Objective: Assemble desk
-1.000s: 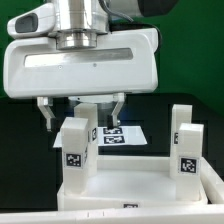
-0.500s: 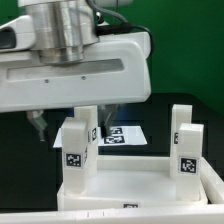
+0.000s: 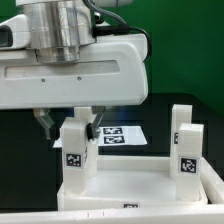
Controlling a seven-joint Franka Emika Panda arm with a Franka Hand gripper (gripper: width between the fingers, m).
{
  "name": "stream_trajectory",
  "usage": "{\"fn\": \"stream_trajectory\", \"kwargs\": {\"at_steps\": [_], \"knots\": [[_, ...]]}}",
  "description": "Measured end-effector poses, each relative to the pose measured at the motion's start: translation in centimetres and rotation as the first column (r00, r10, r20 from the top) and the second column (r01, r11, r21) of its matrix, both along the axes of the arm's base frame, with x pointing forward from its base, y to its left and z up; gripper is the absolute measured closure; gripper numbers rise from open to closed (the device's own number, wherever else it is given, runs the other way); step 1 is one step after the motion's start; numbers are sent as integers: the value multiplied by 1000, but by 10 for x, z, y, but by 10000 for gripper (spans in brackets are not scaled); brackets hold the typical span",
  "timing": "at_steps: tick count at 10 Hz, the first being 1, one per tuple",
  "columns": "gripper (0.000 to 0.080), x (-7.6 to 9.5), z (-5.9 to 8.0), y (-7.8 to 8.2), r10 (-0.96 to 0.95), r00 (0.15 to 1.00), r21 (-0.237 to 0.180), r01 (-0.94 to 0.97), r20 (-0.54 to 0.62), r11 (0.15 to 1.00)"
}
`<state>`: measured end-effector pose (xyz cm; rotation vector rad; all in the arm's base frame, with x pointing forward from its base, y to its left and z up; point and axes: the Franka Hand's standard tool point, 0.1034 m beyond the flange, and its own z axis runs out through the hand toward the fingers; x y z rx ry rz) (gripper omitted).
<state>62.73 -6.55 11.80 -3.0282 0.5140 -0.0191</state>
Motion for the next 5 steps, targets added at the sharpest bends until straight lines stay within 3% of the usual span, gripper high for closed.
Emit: {"fn": "stream_trajectory", "kwargs": {"at_steps": [3,5], "knots": [[512,0,-1,1,-198,980,3,198,-10,980],[512,0,-2,6,-439,898,10,439,20,899]]}}
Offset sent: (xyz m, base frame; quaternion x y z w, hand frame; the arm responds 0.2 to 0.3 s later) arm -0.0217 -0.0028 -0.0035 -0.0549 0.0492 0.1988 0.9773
